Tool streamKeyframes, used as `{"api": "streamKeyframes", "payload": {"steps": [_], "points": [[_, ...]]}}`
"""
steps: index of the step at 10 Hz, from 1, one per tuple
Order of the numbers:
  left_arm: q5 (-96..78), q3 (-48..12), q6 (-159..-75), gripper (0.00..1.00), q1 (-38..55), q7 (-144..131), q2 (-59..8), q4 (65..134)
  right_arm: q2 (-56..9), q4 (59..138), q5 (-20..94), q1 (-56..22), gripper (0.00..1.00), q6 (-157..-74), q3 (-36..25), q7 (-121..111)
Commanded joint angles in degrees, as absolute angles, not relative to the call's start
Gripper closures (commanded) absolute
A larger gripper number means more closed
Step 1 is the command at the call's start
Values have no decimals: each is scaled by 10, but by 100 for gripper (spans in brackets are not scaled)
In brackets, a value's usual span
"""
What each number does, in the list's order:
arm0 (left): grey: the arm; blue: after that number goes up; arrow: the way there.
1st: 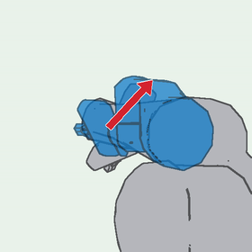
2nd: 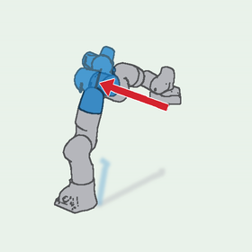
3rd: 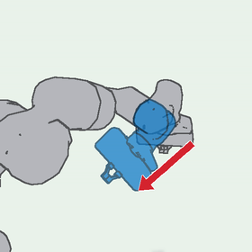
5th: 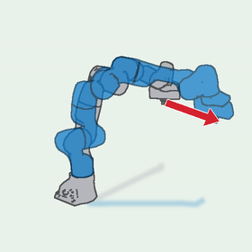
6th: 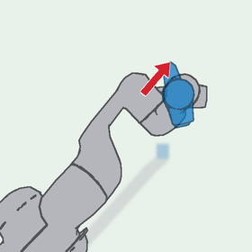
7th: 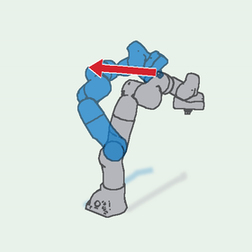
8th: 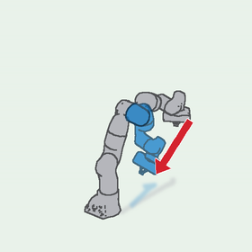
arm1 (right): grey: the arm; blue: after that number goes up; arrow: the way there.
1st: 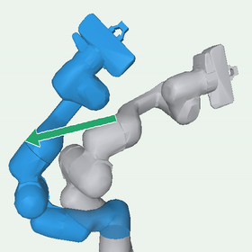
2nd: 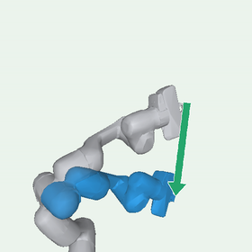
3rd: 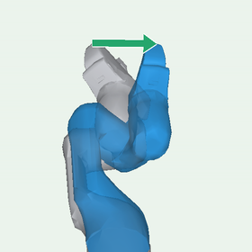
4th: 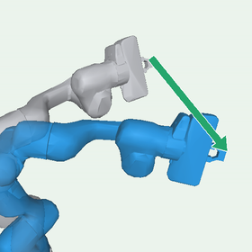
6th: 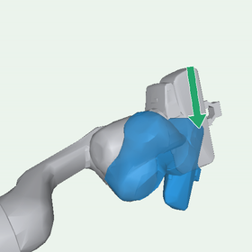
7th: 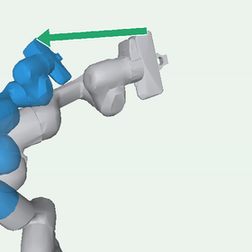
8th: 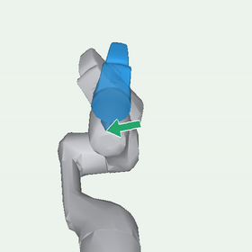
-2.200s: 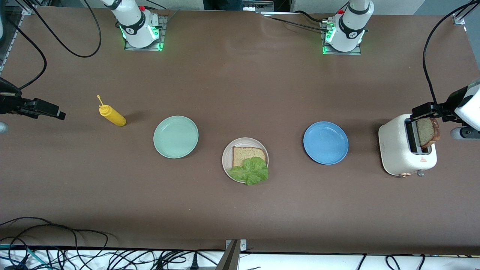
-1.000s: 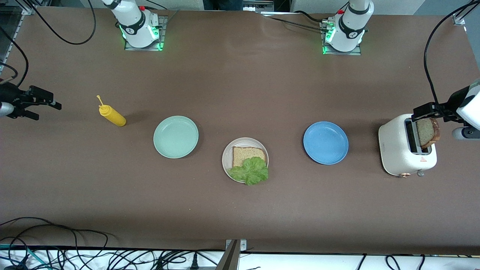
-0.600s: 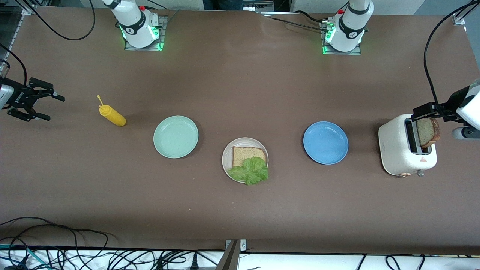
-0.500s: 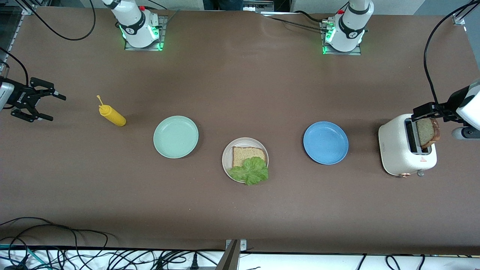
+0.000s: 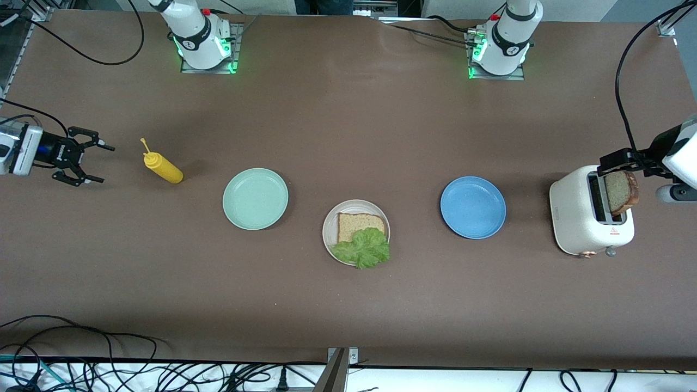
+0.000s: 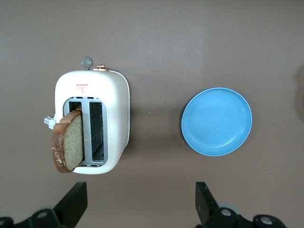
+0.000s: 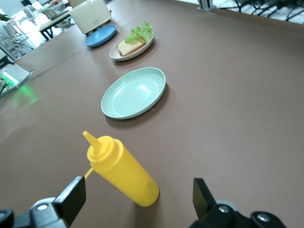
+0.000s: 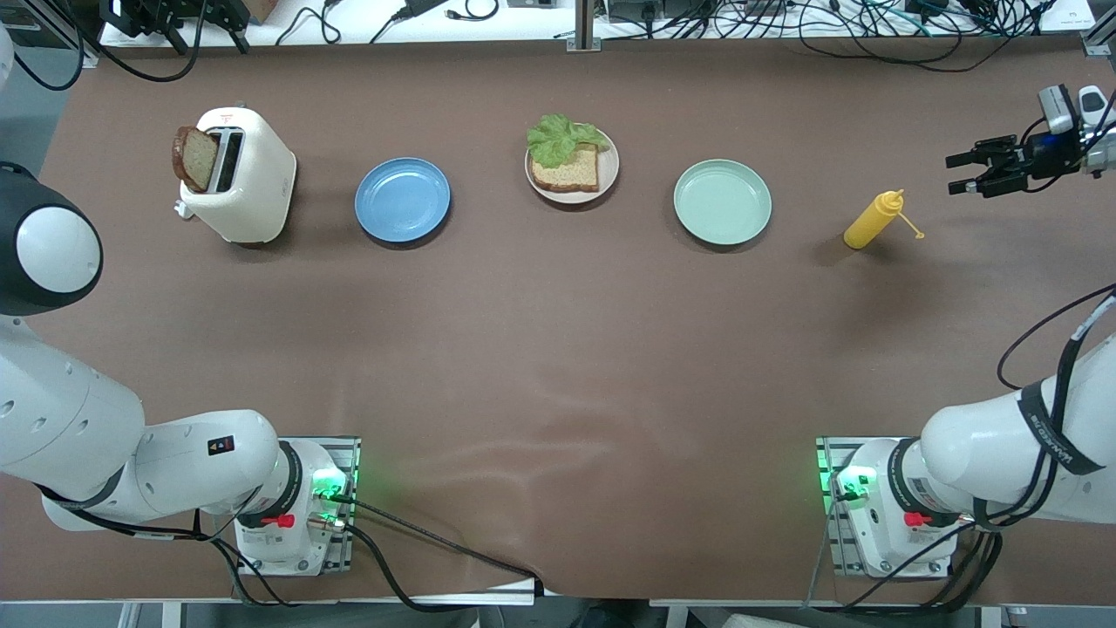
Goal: Make sandwich on beige plate with both arms
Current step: 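Lower the open right gripper toward the yellow squeeze bottle, then grasp the yellow bottle with the right gripper and lift it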
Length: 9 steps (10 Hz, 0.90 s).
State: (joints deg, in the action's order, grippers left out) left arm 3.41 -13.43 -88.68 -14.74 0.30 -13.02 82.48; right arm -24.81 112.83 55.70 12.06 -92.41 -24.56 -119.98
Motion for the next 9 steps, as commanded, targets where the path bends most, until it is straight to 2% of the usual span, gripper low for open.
{"api": "streamKeyframes", "payload": {"steps": [1,2,6,9], "points": [[43,-136,-875,0,-149,2,-127,819,-325,1074,609,129,0,-857,-243,-1278],[43,-136,-873,0,-149,2,-127,819,-350,1062,623,130,0,-834,-243,-1302],[42,-136,-873,0,-149,2,-127,819,-405,1047,635,152,0,-827,-240,-1381],[42,-136,-873,0,-148,1,-127,819,-448,1047,661,154,0,-775,-239,-1410]]}}
